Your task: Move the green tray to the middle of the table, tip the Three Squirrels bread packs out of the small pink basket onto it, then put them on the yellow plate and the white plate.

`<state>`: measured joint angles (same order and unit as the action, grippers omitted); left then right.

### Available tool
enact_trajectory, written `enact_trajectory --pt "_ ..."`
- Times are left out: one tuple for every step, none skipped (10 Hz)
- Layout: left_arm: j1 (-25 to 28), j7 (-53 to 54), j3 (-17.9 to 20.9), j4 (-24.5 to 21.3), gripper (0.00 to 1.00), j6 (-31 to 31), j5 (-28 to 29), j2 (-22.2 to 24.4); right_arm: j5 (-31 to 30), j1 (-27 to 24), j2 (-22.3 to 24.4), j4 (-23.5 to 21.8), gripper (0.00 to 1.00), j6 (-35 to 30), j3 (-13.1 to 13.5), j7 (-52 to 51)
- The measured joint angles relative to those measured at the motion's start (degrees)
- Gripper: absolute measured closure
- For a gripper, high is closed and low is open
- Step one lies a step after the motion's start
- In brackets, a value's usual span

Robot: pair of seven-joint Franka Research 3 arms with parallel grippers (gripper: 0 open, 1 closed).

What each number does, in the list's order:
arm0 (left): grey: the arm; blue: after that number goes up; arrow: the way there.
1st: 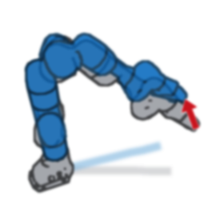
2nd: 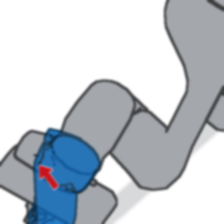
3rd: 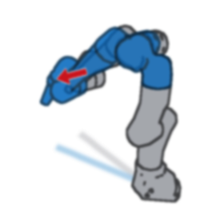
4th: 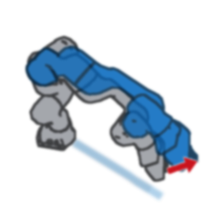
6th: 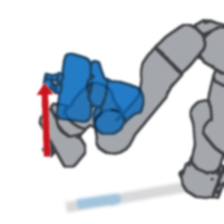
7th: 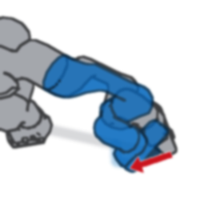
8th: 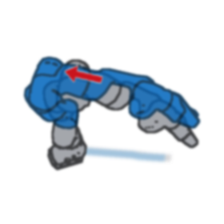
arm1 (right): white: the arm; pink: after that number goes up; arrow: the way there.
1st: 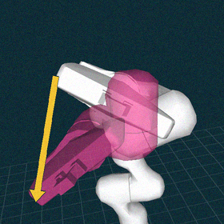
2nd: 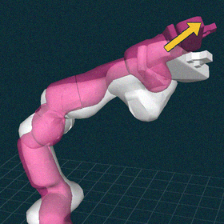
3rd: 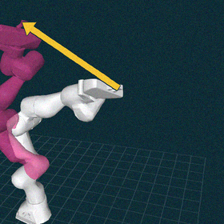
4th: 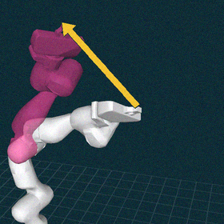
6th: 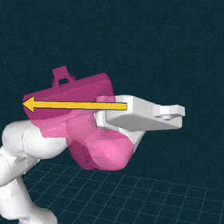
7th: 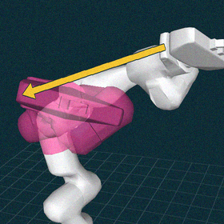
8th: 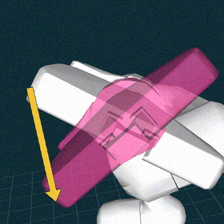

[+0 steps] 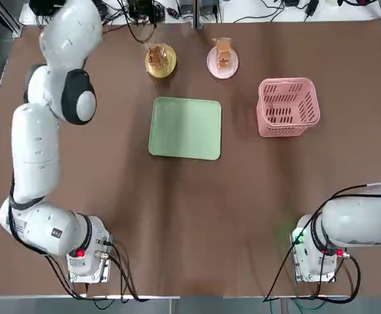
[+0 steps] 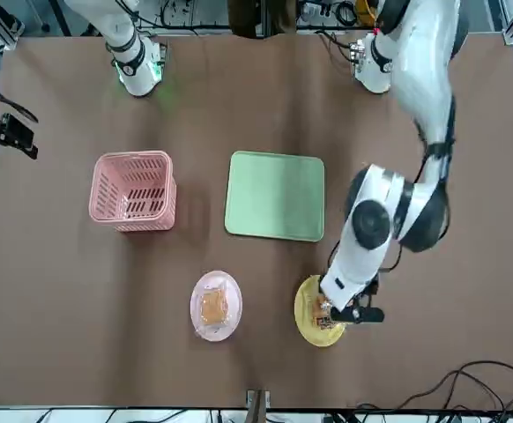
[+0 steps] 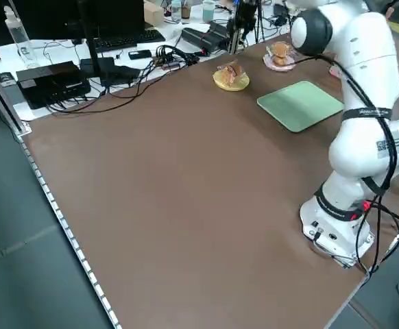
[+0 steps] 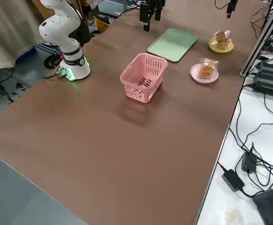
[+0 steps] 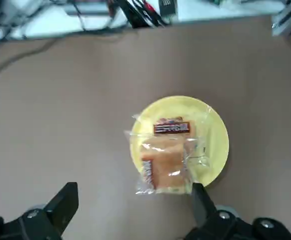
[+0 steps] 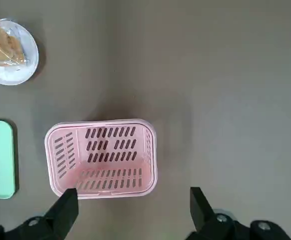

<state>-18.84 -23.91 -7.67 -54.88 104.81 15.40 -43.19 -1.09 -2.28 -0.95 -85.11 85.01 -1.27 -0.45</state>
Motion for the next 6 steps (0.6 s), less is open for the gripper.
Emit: enact_trajectory --pt "1.41 1.43 0.00 0.03 0.00 -3.37 -0.48 3.57 0.00 0.00 0.00 0.01 0.01 0.00 -0.01 0.00" --pt "3.02 2.97 0.00 0.00 0.00 -6.13 -1.22 6.63 0.02 0.00 0.00 0.02 0.01 0.00 -0.01 0.00" --pt "4.56 4.92 -0.02 -0.04 0.00 -8.66 -1.65 9.11 0.02 0.01 0.00 0.02 0.01 0.00 -0.02 0.00" --pt "6.16 7.50 -0.03 -0.07 0.00 -11.34 -2.49 11.16 0.03 0.01 0.00 0.02 0.01 0.00 -0.02 0.00" --pt "7.93 10.07 -0.01 -0.12 0.00 -13.93 -3.83 12.97 0.04 0.01 0.00 0.03 0.01 0.00 -0.03 0.00" --pt "10.28 12.86 -0.17 -0.59 0.00 -15.56 -5.68 14.80 0.04 0.01 0.00 0.03 0.01 0.00 -0.03 0.00"
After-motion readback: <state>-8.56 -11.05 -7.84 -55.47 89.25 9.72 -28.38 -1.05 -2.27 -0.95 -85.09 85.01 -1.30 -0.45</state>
